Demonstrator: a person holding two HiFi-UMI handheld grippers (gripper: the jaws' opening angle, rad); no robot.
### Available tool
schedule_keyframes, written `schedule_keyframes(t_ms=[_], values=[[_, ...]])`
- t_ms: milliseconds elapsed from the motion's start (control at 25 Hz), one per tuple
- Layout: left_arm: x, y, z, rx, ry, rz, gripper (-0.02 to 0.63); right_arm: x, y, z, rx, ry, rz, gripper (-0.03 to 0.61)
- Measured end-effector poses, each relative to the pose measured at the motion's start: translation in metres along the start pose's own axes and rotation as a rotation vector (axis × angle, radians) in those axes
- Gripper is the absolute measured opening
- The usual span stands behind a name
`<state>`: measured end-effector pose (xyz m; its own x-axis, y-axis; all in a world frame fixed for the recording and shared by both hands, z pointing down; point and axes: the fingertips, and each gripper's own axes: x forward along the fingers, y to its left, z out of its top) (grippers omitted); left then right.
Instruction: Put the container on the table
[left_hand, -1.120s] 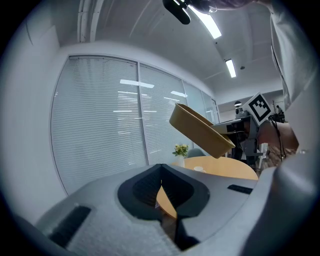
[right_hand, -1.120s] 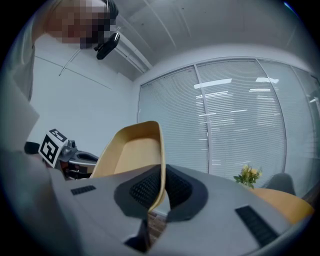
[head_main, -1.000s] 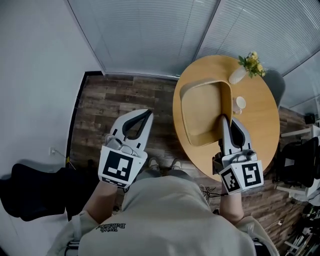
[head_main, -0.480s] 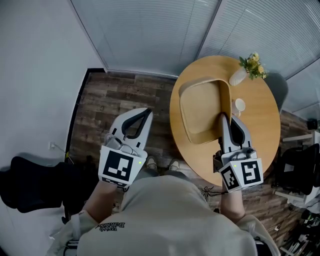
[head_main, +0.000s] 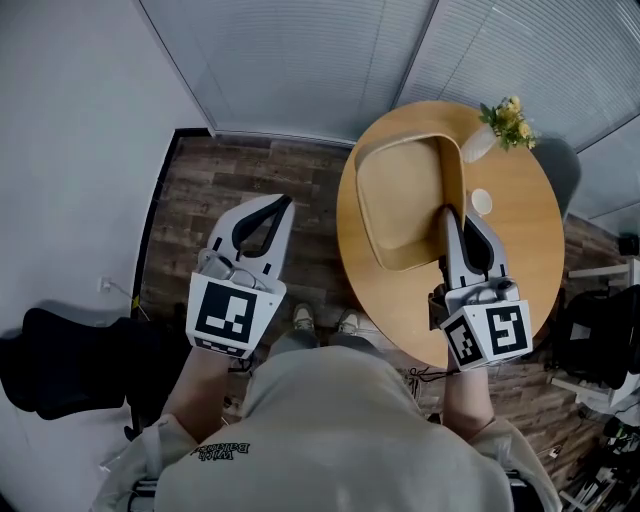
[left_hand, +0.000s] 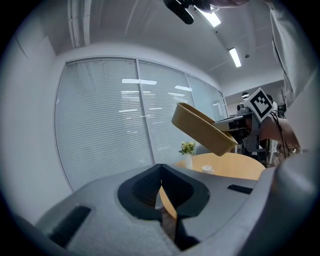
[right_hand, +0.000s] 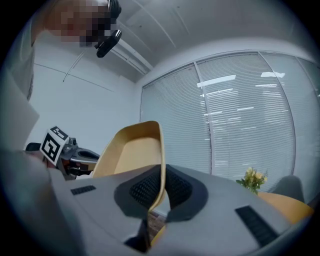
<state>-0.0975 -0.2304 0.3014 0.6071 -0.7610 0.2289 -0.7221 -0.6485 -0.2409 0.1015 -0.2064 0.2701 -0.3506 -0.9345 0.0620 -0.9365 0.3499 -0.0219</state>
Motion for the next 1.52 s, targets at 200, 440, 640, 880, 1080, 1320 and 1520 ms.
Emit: schedule_keyframes(t_ms=[200,440,640,880,1080,1320,1520], values=[[0.016,0.001,0.0,-0.02,-0.008,-0.012,0.021,0.016,-0.005,-0.003,-0.009,0.002,-0.003,0.032],[0.038,-0.002,-0.015,-0.078,0.011,-0.051,0.021,0.032,-0.013,-0.015,0.033,0.029,-0.013,0.032],[0.058,-0.001,-0.027,-0.083,0.036,-0.068,0.021,0.048,-0.022,-0.039,0.086,0.073,-0.026,0.032],[0.091,-0.002,-0.052,-0.098,0.083,-0.098,0.021,0.071,-0.037,-0.07,0.152,0.123,-0.045,0.032],[0.11,0.001,-0.079,-0.107,0.135,-0.112,0.021,0.09,-0.049,-0.102,0.179,0.177,-0.071,0.032],[0.125,0.0,-0.11,-0.124,0.195,-0.129,0.021,0.111,-0.058,-0.138,0.226,0.224,-0.092,0.032],[0.144,0.0,-0.132,-0.127,0.228,-0.143,0.021,0.122,-0.071,-0.179,0.276,0.283,-0.138,0.032]])
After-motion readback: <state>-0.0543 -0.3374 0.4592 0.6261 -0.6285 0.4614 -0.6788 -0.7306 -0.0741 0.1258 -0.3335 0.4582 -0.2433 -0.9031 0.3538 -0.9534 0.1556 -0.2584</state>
